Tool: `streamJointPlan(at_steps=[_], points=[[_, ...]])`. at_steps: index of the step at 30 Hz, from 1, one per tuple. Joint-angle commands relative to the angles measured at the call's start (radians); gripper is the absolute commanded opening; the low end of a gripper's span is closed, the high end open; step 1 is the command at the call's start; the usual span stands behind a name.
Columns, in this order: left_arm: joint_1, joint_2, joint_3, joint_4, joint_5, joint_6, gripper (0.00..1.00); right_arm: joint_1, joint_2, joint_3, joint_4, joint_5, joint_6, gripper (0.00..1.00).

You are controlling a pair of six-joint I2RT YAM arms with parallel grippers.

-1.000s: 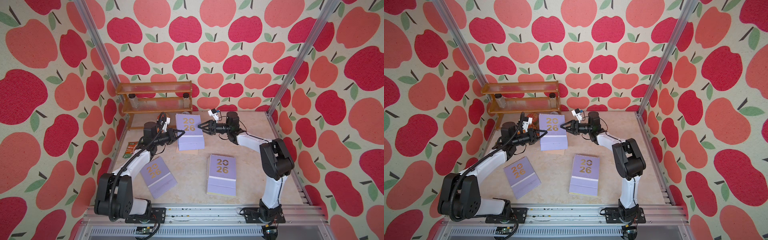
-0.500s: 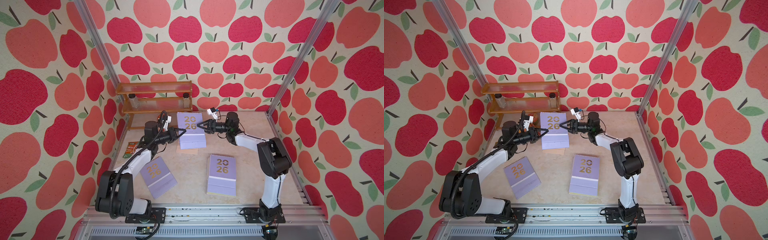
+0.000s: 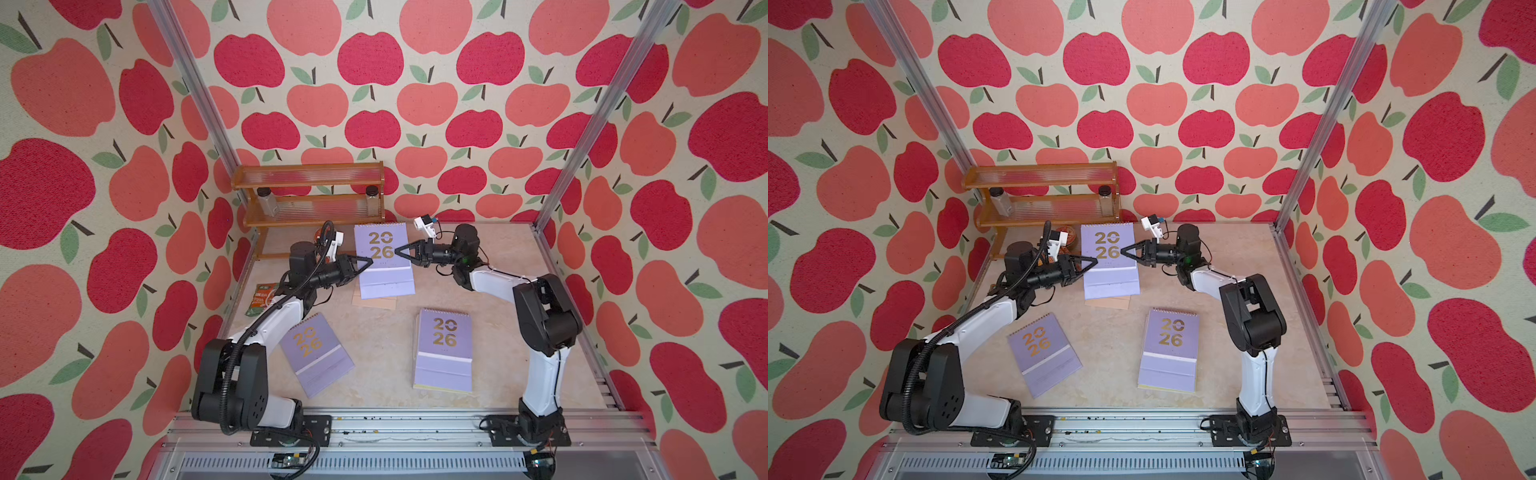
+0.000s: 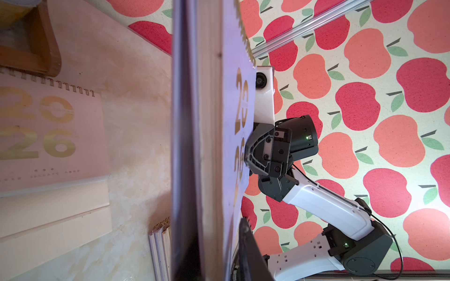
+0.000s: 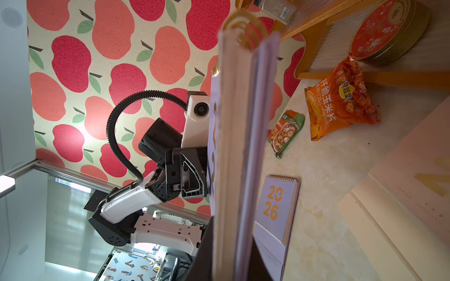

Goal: Stack the calendars
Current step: Place the calendar at the calendar.

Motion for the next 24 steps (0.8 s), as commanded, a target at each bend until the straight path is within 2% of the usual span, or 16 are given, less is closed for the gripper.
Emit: streamJointPlan(at_steps=[1, 5, 7, 15, 24], points=[[0.007, -0.021, 0.039, -0.005, 0.006, 0.03, 0.34, -0.005, -0.001, -0.013, 0.039, -0.021, -0.008, 0.0], [0.043, -0.062, 0.039, -0.059, 0.005, 0.061, 0.54, -0.024, -0.022, -0.025, 0.034, -0.023, -0.009, 0.0], [0.064, -0.085, 0.041, -0.09, 0.008, 0.078, 0.59, -0.034, -0.037, -0.032, 0.019, -0.026, -0.017, 0.0], [0.14, -0.155, 0.047, -0.193, 0.021, 0.141, 0.63, -0.048, -0.116, -0.027, -0.185, -0.053, -0.15, 0.0], [0.099, -0.107, 0.042, -0.133, 0.029, 0.12, 0.66, -0.028, -0.16, -0.014, -0.268, -0.076, -0.198, 0.0]])
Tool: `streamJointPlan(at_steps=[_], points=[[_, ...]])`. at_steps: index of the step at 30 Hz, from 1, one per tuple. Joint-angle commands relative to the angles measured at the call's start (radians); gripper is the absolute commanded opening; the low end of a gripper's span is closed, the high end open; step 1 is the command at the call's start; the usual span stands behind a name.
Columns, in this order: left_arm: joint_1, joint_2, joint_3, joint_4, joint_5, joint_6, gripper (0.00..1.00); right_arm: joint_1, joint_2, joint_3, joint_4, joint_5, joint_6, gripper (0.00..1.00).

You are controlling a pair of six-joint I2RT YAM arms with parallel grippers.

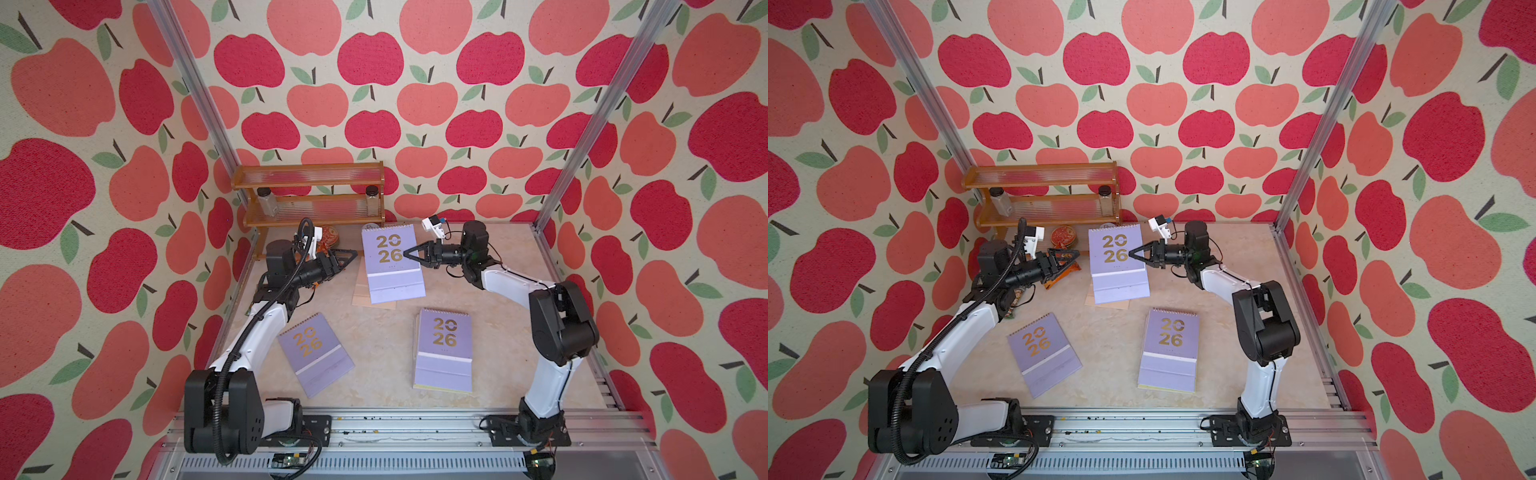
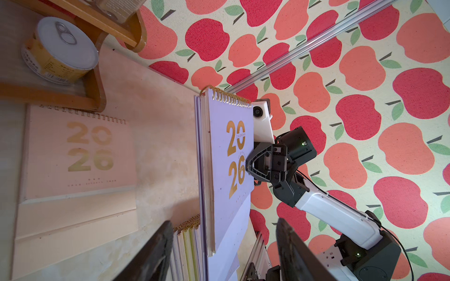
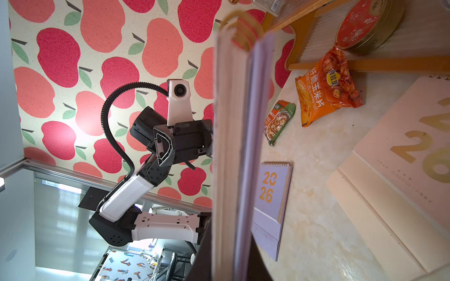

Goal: Stack the calendars
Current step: Place the calendar at the calendar.

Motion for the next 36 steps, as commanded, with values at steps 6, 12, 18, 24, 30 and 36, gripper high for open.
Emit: streamJointPlan(at_steps=[6, 12, 18, 24, 30, 36], points=[[-0.074, 0.067, 0.042, 0.058, 0.014, 0.0, 0.67, 0.032, -0.033, 0.03, -0.017, -0.025, -0.044, 0.0], [-0.1, 0.082, 0.051, 0.061, 0.011, 0.002, 0.56, 0.034, -0.022, 0.032, 0.029, -0.023, -0.008, 0.0], [-0.101, 0.084, 0.051, 0.062, 0.011, 0.001, 0.45, 0.04, -0.022, 0.03, 0.034, -0.021, -0.003, 0.0], [-0.102, 0.094, 0.062, 0.065, 0.018, 0.002, 0.32, 0.062, -0.022, 0.027, 0.037, -0.019, -0.005, 0.0], [-0.103, 0.1, 0.075, 0.063, 0.028, 0.008, 0.12, 0.071, -0.029, 0.021, 0.029, -0.026, -0.008, 0.0], [-0.102, 0.109, 0.095, 0.051, 0.065, 0.03, 0.0, 0.07, -0.068, 0.023, -0.148, -0.026, -0.146, 0.12]])
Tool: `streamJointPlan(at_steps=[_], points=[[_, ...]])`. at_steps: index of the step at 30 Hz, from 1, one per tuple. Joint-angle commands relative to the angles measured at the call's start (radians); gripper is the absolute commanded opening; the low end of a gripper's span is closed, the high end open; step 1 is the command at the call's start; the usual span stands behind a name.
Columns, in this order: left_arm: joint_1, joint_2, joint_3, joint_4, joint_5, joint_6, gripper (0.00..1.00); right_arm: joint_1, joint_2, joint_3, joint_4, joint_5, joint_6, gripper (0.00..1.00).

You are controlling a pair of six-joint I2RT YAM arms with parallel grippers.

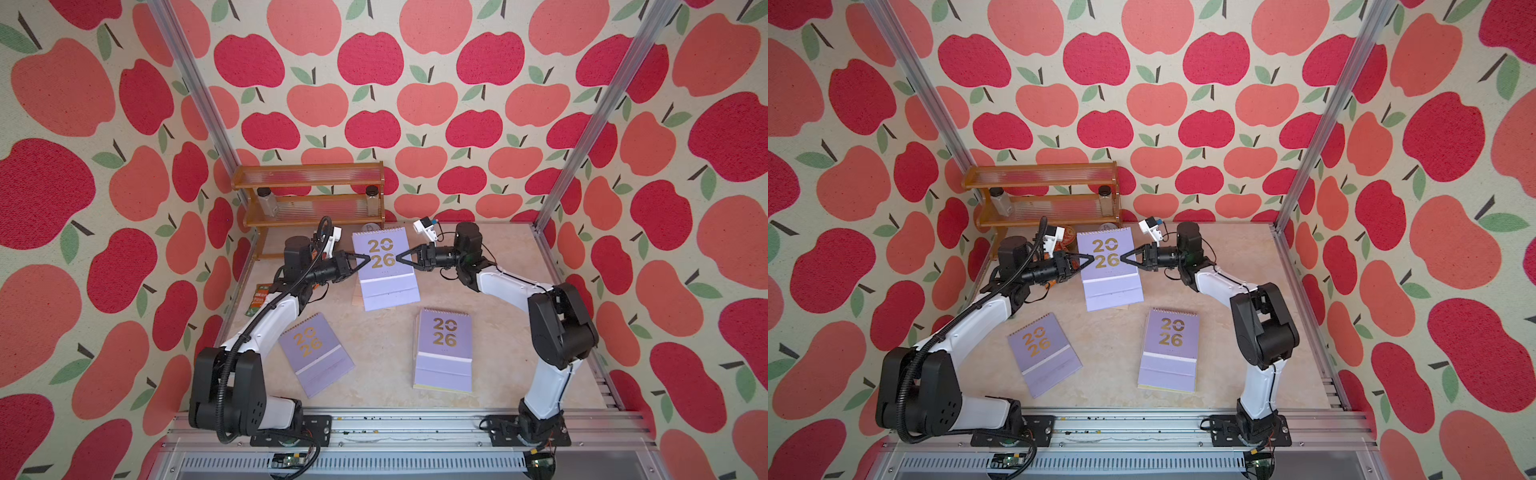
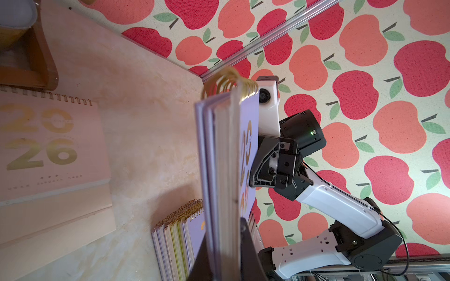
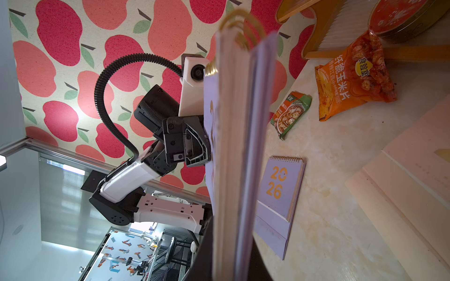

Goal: Stack the calendars
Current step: Place the calendar at the calendar.

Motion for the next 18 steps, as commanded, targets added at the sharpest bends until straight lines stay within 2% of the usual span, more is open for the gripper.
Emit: streamJointPlan(at_steps=[1, 5, 7, 13, 16, 18], points=[[-0.006, 0.012, 0.052, 0.023, 0.043, 0.039, 0.0, 0.014, -0.061, 0.023, -0.168, -0.02, -0.142, 0.17], [-0.006, 0.019, 0.077, -0.019, 0.087, 0.084, 0.0, 0.002, -0.102, 0.015, -0.302, -0.031, -0.256, 0.4], [-0.009, 0.023, 0.088, -0.034, 0.104, 0.1, 0.0, -0.004, -0.12, -0.001, -0.315, -0.039, -0.273, 0.45], [-0.031, 0.045, 0.115, -0.042, 0.138, 0.118, 0.0, -0.011, -0.168, -0.069, -0.244, -0.053, -0.263, 0.45], [-0.043, 0.06, 0.136, -0.059, 0.149, 0.135, 0.0, -0.018, -0.189, -0.101, -0.208, -0.062, -0.248, 0.42], [-0.049, 0.075, 0.15, -0.069, 0.151, 0.143, 0.0, -0.021, -0.203, -0.12, -0.198, -0.061, -0.242, 0.35]])
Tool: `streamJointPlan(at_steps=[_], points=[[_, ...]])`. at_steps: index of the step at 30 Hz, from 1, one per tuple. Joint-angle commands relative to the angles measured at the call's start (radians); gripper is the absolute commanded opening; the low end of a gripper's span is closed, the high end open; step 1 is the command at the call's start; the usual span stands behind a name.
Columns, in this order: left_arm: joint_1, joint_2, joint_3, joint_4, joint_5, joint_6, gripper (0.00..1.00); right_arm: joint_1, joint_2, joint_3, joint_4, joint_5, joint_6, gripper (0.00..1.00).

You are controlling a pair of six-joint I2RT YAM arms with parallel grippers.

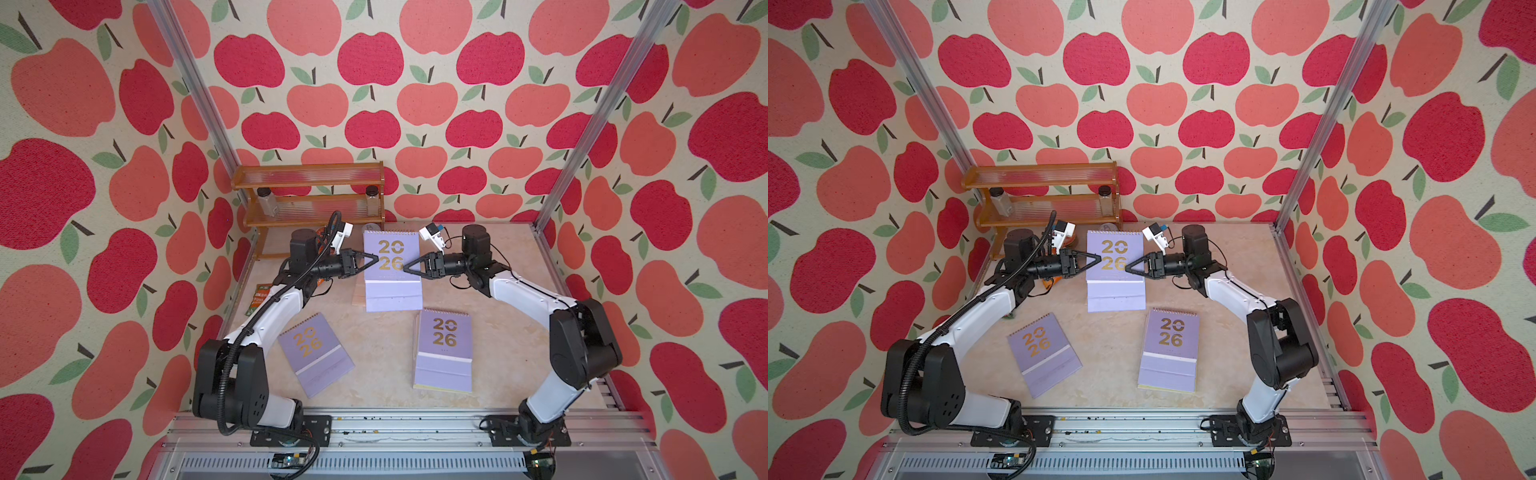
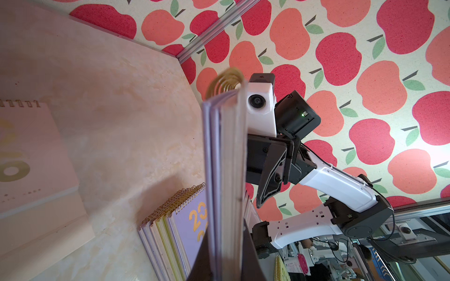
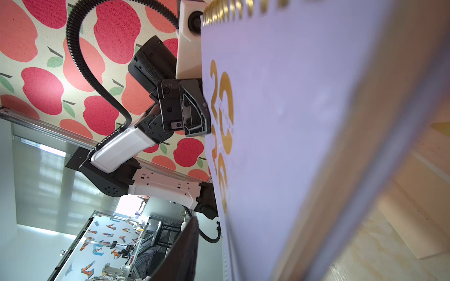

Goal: Stack the calendars
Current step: Place the calendar at the calendar.

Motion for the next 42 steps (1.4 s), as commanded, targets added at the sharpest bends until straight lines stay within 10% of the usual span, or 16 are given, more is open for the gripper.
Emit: streamJointPlan(at_steps=[1, 7, 12, 17, 26, 42], points=[[-0.012, 0.027, 0.056, -0.002, 0.037, 0.044, 0.0, -0.007, -0.051, -0.035, 0.042, -0.032, -0.014, 0.32], [-0.039, 0.057, 0.073, 0.002, 0.032, 0.045, 0.06, -0.023, -0.121, -0.104, 0.047, 0.001, -0.02, 0.0], [-0.046, 0.072, 0.085, -0.012, 0.014, 0.046, 0.6, -0.04, -0.186, -0.175, 0.035, 0.016, -0.009, 0.0], [-0.044, 0.064, 0.101, -0.059, -0.001, 0.081, 0.85, -0.08, -0.311, -0.206, -0.258, 0.055, -0.132, 0.0], [-0.04, 0.079, 0.093, -0.036, 0.002, 0.06, 0.88, -0.175, -0.541, -0.275, -0.841, 0.164, -0.313, 0.0], [-0.045, 0.06, 0.08, -0.032, 0.005, 0.055, 0.88, -0.217, -0.758, -0.553, -0.846, 0.2, -0.191, 0.0]])
